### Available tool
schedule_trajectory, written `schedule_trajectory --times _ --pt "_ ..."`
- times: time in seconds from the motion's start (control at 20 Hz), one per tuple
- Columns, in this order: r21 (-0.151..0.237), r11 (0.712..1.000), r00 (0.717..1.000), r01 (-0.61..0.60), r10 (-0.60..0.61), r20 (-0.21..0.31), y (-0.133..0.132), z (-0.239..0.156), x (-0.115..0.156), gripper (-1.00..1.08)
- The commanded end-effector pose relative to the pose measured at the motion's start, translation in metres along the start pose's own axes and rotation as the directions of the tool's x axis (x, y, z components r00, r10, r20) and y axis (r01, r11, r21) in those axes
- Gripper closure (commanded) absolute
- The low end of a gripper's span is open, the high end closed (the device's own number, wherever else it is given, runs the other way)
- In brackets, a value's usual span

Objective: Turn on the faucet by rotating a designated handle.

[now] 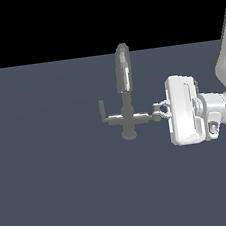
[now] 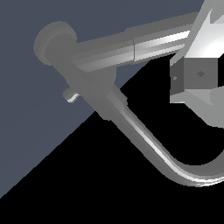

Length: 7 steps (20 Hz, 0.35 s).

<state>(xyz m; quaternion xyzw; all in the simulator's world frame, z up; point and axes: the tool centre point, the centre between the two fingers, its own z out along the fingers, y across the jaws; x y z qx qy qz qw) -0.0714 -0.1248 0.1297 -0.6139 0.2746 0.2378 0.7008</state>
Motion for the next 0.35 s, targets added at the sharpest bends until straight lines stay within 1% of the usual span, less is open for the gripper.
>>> schedule_trajectory --times 0.0,0.25,0.3 --pt "0.003 1.000 1.000 -0.026 0.026 -0.005 0.027 -0.002 0.008 1.08" --pt "0.006 0.999 0.999 -0.039 0.039 -0.002 0.058 -0.005 0.016 1.08" --pt "0.006 0.999 0.999 -0.039 0.039 -0.002 0.058 -0.005 0.016 1.08"
